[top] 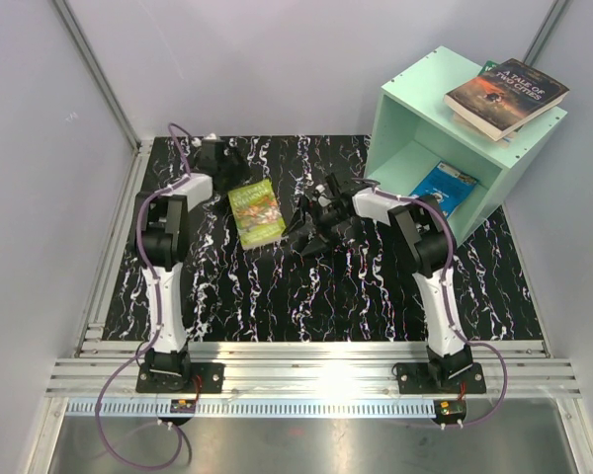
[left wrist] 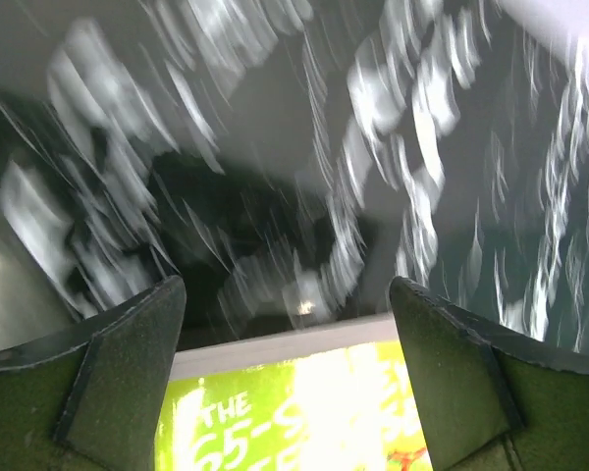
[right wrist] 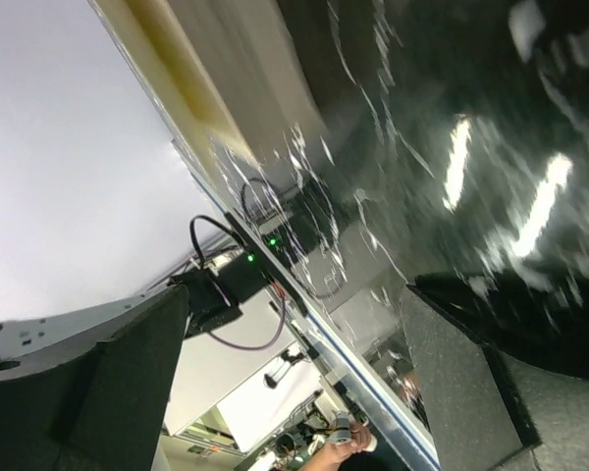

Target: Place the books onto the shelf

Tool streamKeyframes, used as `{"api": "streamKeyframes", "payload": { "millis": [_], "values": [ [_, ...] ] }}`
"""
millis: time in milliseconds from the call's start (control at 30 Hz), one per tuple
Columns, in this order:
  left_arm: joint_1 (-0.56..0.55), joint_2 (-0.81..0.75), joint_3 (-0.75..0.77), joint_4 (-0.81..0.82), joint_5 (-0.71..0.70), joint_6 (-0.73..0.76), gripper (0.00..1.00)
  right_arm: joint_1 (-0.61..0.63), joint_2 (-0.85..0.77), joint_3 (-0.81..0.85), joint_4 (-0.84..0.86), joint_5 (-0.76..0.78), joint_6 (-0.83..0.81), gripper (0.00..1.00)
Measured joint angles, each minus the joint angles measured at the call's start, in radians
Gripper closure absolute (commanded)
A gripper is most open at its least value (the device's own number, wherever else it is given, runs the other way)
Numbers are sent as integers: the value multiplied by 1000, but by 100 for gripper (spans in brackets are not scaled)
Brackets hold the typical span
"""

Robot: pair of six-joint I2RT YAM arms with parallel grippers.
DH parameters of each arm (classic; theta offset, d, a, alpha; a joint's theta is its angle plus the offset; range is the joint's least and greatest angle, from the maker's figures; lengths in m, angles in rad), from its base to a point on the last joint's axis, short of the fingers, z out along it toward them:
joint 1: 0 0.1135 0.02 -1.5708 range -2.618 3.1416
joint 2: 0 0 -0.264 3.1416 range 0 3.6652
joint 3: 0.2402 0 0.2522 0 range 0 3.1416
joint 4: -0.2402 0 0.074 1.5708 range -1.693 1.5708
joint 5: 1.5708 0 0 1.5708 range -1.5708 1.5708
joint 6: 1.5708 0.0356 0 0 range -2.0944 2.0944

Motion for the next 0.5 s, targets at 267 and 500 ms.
{"api": "streamKeyframes", "payload": {
  "millis": [267,500],
  "values": [
    [-208,-246,-371,57,26,-1,12,-33,-143,-198,8,47,-34,4],
    [-226,-349,-466,-11,12,6,12,-42,-259,-267,-33,90,-93,4]
  ]
}}
